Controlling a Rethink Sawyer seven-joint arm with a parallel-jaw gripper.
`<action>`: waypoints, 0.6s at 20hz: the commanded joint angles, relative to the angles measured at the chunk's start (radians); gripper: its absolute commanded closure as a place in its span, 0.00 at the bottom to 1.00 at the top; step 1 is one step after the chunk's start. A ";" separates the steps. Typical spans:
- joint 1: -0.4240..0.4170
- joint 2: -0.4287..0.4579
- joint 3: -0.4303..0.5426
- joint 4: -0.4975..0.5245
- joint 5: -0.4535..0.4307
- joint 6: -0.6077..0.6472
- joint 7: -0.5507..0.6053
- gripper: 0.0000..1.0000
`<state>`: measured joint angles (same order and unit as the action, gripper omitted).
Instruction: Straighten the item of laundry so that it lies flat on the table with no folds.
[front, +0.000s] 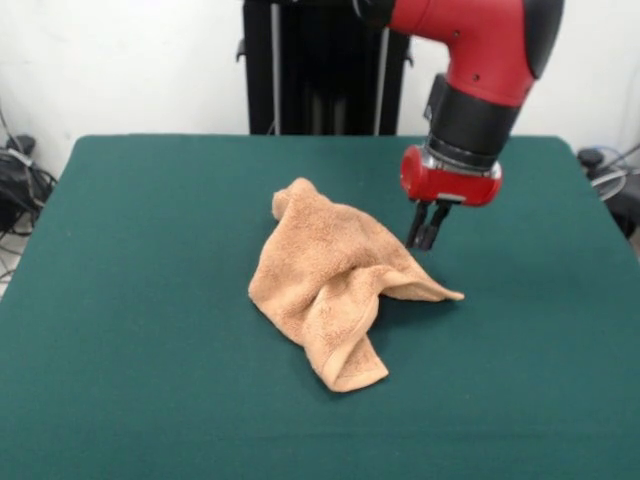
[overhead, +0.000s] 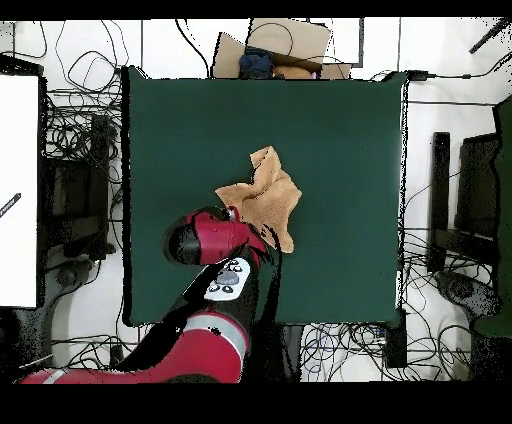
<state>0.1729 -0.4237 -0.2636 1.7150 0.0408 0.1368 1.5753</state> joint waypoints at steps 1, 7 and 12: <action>0.015 -0.088 0.015 -0.007 0.045 0.165 0.182 1.00; 0.015 -0.112 0.018 -0.006 0.035 0.195 0.194 1.00; -0.011 -0.097 0.054 0.035 0.029 0.135 0.201 1.00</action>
<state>0.1766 -0.5289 -0.2659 1.7153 0.0403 0.2475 1.5753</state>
